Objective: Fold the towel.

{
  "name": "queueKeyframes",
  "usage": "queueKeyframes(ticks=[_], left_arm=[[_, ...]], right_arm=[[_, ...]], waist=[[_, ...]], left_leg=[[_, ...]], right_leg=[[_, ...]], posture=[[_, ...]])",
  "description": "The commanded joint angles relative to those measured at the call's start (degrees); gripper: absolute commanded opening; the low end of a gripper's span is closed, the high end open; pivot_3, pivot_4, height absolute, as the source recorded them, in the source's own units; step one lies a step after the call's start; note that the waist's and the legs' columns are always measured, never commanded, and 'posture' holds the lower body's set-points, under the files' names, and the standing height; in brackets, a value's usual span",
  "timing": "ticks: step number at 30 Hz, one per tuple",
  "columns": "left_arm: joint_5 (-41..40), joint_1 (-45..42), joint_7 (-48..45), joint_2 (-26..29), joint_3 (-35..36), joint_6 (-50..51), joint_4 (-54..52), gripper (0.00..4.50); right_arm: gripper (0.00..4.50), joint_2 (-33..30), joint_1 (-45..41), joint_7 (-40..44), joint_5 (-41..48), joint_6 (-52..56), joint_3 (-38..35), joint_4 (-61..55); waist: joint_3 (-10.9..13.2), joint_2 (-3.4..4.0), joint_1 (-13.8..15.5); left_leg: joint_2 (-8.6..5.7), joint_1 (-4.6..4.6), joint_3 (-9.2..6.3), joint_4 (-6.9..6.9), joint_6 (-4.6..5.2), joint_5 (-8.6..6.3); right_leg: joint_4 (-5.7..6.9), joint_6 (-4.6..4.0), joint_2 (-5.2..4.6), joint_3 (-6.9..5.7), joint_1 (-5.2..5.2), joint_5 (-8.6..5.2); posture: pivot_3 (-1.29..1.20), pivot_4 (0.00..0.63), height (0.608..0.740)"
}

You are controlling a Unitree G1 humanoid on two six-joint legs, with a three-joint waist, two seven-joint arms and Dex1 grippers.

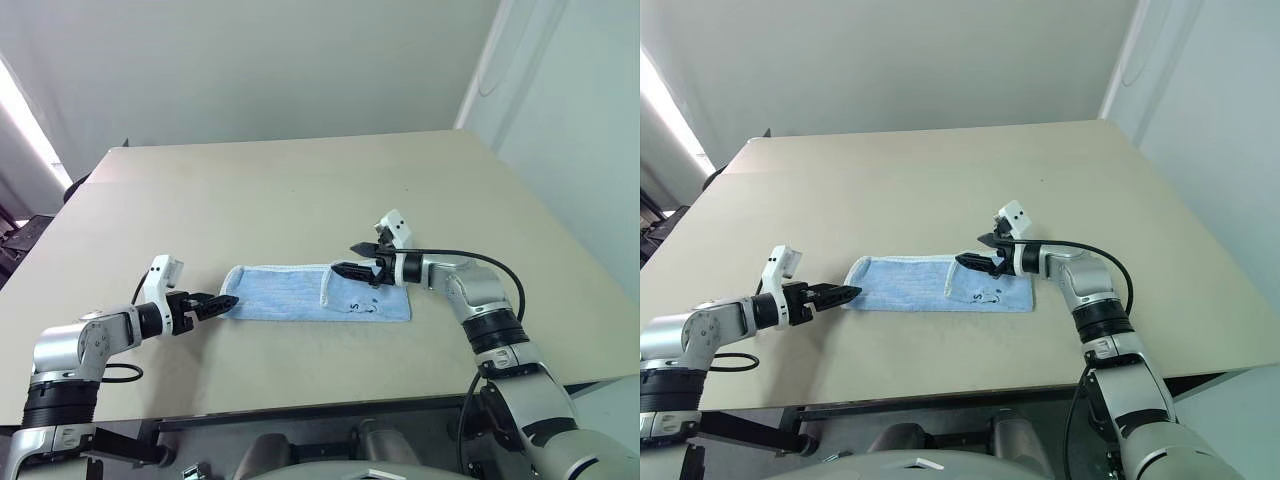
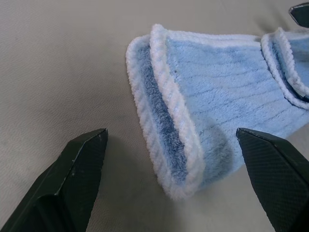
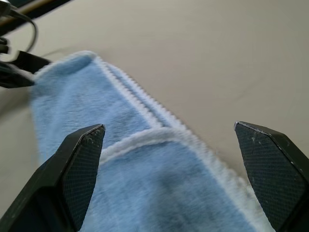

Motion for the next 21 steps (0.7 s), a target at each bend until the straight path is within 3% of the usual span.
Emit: queueKeyframes(ticks=[1, 6, 15, 21], left_arm=[[0.08, 0.56, -2.57, -1.82, -6.6, 2.11, -1.35, 4.49], [0.5, -0.15, -3.8, -2.22, -8.02, 1.55, -1.51, 3.3], [-0.1, -0.2, -4.98, -1.64, -5.76, 0.17, -1.73, 0.11], [-0.11, 1.37, -4.47, 1.28, -3.99, 0.91, -3.53, 0.02]], right_arm=[[4.5, 0.01, -0.57, -1.21, -0.95, -2.15, -0.25, -1.16], [4.5, 0.45, -0.84, -2.31, -1.59, -2.92, -0.5, -0.57], [4.5, 1.13, -1.33, -4.25, -2.96, -5.5, -0.69, 1.97], [4.5, 0.76, -0.15, -1.31, 0.0, -4.88, -2.15, -1.15]], waist=[[-0.02, 0.04, 0.05], [-0.02, 0.06, 0.07], [0.0, 0.02, -0.38], [0.01, 0.0, -0.66]], left_leg=[[-0.02, -0.01, 0.0, -0.01, 0.0, 0.0], [-0.17, -0.09, -0.02, -0.03, 0.0, 0.0], [-0.27, -0.16, -0.03, -0.11, 0.02, -0.02], [-0.15, -0.15, -0.04, -0.12, 0.02, -0.02]], right_leg=[[-0.02, 0.02, -0.02, 0.0, 0.0, -0.01], [-0.08, 0.16, -0.21, 0.02, 0.0, -0.07], [-0.11, 0.25, -0.33, 0.03, -0.08, -0.08], [-0.08, 0.31, -0.19, 0.04, -0.12, -0.12]], posture=[[0.0, 0.0, 0.74], [0.0, 0.0, 0.74], [0.0, 0.0, 0.74], [0.0, 0.0, 0.74]])
